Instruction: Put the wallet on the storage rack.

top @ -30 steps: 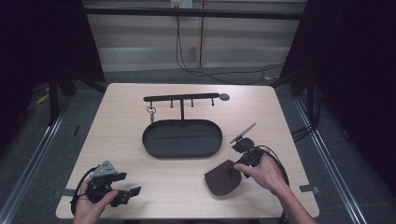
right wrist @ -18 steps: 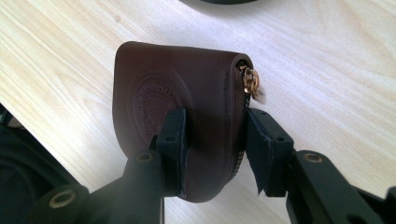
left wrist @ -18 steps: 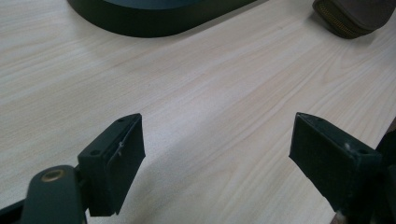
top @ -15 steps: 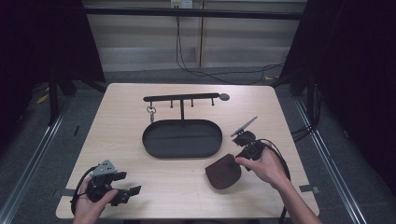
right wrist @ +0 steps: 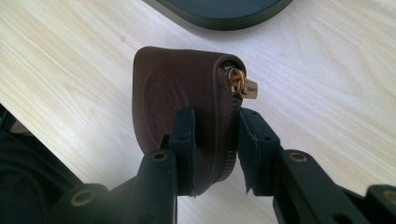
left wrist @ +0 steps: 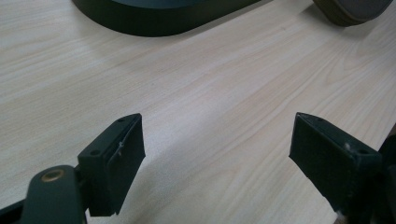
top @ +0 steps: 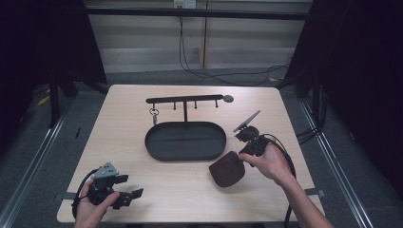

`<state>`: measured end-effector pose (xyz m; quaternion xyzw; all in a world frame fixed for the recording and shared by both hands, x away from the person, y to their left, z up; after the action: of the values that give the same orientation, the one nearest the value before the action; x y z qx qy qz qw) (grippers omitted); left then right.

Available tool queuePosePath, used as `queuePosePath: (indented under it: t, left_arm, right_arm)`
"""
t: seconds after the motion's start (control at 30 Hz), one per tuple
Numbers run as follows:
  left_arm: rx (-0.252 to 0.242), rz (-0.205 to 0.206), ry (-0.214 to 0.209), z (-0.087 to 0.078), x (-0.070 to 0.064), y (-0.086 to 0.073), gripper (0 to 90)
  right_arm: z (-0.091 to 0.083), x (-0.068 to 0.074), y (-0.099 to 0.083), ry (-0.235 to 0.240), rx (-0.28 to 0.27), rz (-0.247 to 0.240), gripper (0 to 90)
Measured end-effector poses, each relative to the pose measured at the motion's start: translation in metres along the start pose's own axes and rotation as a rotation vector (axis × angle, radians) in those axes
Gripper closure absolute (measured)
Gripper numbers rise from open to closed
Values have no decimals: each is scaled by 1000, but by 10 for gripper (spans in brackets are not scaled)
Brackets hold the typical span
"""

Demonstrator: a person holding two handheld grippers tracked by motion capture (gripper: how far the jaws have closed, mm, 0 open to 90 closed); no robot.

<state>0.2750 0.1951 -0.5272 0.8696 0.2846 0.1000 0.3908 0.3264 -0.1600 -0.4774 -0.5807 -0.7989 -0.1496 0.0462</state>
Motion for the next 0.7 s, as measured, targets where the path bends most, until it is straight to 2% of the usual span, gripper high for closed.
queuePosePath:
  t: [0.27,0.43,0.47,0.5,0.57,0.7]
  left_arm:
    - [-1,5,-4,0,-1,0,178]
    - [-4,16,0,-1,-1,1,178]
    - [-4,16,0,-1,-1,1,178]
    - [-6,15,0,-1,-1,1,178]
    - [-4,13,-1,-1,-1,1,178]
    - [-1,17,0,-2,0,1,178]
  right_arm:
    - [-9,-1,5,-49,13,8,688]
    - [-15,0,10,-62,2,12,696]
    - [-16,2,12,-45,-1,11,736]
    - [-16,2,12,-45,-1,11,736]
    - [-17,1,15,-66,2,8,743]
    - [-20,3,18,-71,2,4,750]
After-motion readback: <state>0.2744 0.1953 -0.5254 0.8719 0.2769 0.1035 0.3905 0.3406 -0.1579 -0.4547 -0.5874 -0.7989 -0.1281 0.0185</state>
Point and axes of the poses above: each handheld gripper's, and its own axes: z roughly forward along the jaws, y roughly out of its top, x roughly to its left, the point moved 9 cm from there along z, roughly forward along the jaws, and after that the axes turned 14 degrees about z, right-handed, at the moved point
